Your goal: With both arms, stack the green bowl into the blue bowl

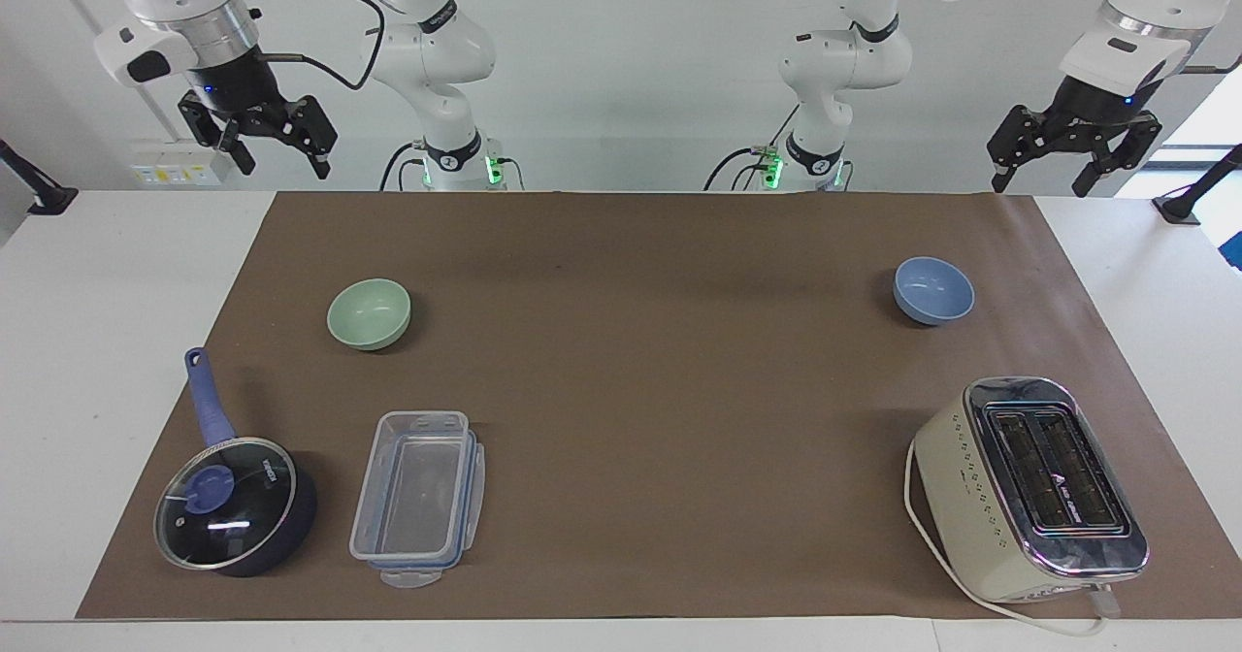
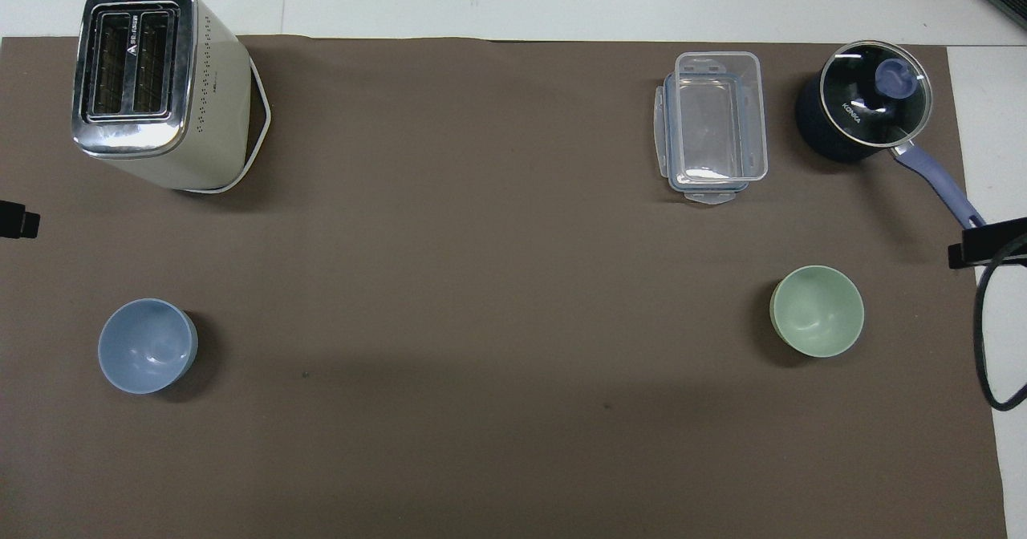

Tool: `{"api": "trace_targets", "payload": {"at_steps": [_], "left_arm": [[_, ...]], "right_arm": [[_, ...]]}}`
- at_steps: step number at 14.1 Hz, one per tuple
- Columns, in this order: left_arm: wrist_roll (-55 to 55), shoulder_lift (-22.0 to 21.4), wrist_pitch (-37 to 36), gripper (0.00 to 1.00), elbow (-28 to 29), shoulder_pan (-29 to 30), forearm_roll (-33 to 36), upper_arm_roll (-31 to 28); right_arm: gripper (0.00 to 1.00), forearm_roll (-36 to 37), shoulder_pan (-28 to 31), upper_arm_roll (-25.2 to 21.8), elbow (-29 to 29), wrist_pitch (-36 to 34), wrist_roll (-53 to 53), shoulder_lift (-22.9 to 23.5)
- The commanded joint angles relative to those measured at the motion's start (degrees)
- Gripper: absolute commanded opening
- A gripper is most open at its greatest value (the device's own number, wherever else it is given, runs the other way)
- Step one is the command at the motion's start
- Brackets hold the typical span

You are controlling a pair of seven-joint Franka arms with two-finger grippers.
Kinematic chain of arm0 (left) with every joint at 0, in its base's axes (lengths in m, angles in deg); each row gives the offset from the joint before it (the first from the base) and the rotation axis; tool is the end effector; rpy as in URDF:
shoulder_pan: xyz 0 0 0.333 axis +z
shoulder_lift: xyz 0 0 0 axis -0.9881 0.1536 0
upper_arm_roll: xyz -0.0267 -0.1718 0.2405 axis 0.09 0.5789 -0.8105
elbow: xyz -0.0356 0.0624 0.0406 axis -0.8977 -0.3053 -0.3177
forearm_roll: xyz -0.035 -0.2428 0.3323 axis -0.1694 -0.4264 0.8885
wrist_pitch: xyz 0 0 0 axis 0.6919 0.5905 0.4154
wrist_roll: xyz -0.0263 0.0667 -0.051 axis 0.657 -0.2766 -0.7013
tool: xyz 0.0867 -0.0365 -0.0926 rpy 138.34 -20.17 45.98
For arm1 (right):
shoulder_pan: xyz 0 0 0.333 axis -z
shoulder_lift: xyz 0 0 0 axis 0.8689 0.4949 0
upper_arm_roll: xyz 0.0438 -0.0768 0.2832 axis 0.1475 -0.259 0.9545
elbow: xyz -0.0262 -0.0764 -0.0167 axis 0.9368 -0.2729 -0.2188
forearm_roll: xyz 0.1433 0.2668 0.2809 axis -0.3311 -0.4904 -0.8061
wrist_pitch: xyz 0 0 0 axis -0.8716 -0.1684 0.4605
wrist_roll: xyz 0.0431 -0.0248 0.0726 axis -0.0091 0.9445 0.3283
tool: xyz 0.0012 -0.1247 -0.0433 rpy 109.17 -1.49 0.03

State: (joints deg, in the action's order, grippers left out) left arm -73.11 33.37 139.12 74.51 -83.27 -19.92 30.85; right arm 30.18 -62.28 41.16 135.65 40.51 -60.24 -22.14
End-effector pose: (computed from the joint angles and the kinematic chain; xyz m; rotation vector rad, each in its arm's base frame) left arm 0.5585 0.0020 0.6402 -3.1028 0.2767 -0.1147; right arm 0.5377 -0.0432 0.6228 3.1338 -0.1417 -0.0156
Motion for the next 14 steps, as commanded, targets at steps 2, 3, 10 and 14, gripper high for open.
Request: {"api": "trace_targets", "payload": {"at_steps": [2,3,10,14], "left_arm": [[-0.1,-1.4,0.8,1.00,1.8,-1.1,0.9,-0.6],[0.2,-1.4,1.0,1.00,1.8,-1.1,0.9,-0.6],[-0.3,-1.6,-0.6,1.00,1.8,-0.7,0.9,-0.6],[-0.3,-1.5,-0.3,1.00,1.8,-0.7,0.9,-0.6]], "right_arm": [[1.00,0.8,0.3,0.4,2.0,1.5,0.1,-1.5],[1.00,0.8,0.4,0.3,2.0,1.4,0.1,-1.5],[1.00,1.0,0.3,0.3,2.4,3.3,0.5,-1.5],[1.00,0.9,0.3,0.3,2.6,3.3,0.4,-1.6]]}}
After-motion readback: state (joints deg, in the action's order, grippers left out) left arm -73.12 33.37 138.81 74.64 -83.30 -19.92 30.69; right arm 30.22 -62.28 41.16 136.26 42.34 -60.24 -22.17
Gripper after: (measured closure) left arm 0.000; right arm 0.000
